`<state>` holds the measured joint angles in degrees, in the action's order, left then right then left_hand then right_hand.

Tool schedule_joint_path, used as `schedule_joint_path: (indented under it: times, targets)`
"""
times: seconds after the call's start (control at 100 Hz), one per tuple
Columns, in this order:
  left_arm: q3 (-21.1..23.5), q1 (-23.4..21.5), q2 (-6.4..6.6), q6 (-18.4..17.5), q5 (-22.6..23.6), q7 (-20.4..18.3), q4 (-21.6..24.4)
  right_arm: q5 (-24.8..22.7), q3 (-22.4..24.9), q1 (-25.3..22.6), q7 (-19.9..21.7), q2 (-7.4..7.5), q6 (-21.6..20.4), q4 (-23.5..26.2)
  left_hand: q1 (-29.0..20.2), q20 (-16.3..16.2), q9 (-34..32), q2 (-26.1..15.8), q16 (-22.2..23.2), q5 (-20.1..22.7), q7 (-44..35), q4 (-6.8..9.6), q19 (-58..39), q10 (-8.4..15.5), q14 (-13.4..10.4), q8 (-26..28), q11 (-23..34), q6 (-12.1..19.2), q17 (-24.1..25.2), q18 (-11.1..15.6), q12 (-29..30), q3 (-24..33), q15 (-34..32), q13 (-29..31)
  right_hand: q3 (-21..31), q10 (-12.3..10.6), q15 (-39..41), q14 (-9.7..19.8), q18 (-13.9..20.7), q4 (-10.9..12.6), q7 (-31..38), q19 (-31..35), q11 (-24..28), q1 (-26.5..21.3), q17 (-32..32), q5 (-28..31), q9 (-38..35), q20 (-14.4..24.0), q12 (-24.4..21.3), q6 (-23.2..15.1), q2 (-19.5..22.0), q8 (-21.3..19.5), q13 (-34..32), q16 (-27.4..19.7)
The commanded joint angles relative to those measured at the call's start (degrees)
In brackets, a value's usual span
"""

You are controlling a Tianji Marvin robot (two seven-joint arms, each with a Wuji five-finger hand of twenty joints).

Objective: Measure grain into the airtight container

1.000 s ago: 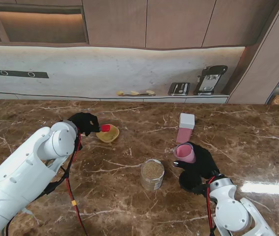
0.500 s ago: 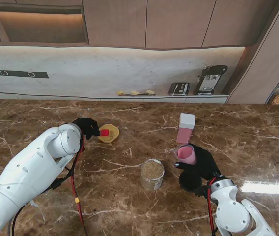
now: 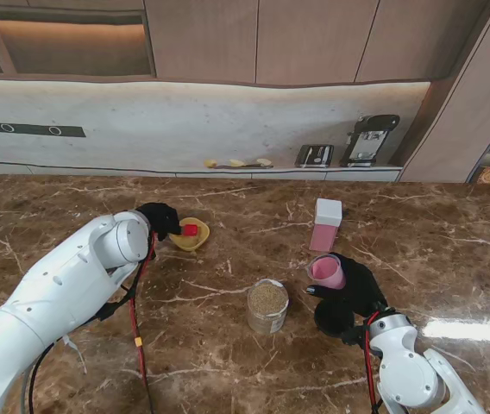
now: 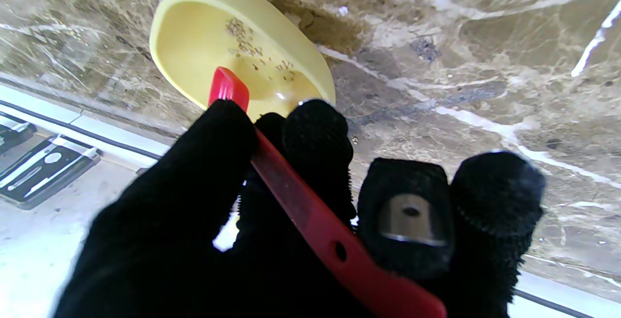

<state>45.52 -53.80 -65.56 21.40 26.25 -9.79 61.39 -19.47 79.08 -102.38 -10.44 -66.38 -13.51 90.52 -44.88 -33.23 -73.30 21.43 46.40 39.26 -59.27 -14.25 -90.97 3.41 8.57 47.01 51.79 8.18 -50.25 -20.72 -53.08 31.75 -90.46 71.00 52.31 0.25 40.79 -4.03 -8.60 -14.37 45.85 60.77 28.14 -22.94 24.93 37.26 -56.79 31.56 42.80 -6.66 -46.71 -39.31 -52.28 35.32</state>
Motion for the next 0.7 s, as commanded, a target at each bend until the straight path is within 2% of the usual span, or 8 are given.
schedule_joint_path:
  times: [0.0,0.33,0.51,0.69]
  targets:
    - [-0.63,0.74,-0.55,-0.27,0.07,-0.10,-0.77,0.35,-0.13,-0.25,1.07,-0.04,0.50,-0.11,-3.37,-0.93,-1.91,-2.84,0.61,-1.34,-1.35,2.67,-4.83,0.16,-0.46,-1.70,1.11,3.13,0.02,-0.56,-0.62,0.04,-4.84,1.79,10.38,-3.14,0.37,2.28,0.29,-2.36,5.70,-0.74,0.96,-7.16,-0.60,5.32,-2.17,-0.46,-0.49,-7.31,8.77,0.20,-0.52,-0.89]
    - [-2.66,2.45,-1.49,0.60,-1.42,0.45,-2.89,0.35,-0.08,-0.23,1.20,-0.02,0.71,-0.07,-2.44,-1.01,-1.04,-2.99,0.60,-1.65,1.23,3.82,-4.70,-0.41,-0.75,-8.40,0.25,1.06,0.31,-0.70,-0.14,-2.14,-4.51,1.79,10.44,-3.11,0.34,2.38,0.31,-2.37,5.65,-0.78,0.93,-7.10,-0.63,5.20,-2.07,-0.45,-0.53,-7.34,8.76,0.20,-0.52,-0.89]
    - [-2.96,2.83,-1.67,1.69,-2.22,0.03,-3.06,0.39,-0.14,-0.22,1.46,0.03,0.89,0.01,-2.41,-1.02,-0.75,-3.19,0.58,-2.29,1.34,3.97,-4.66,-0.50,-0.93,-9.34,0.07,0.73,0.37,-0.62,0.02,-2.75,-4.31,1.79,10.42,-3.15,0.34,2.41,0.36,-2.39,5.64,-0.80,0.94,-7.00,-0.62,5.24,-2.09,-0.45,-0.54,-7.45,8.71,0.19,-0.52,-0.88]
    - [-2.98,2.97,-1.64,2.03,-2.47,-0.33,-3.01,0.55,-0.09,-0.19,1.57,0.03,1.13,0.09,-0.35,-1.05,-0.28,-1.41,0.62,-3.21,2.02,4.97,-4.69,-0.72,-1.42,-11.48,-0.27,-0.04,0.40,-0.35,0.64,-2.89,-4.11,1.81,10.43,-3.07,0.31,2.38,0.37,-2.40,5.61,-0.86,0.91,-6.94,-0.70,5.24,-2.01,-0.45,-0.59,-7.35,8.67,0.24,-0.42,-0.88]
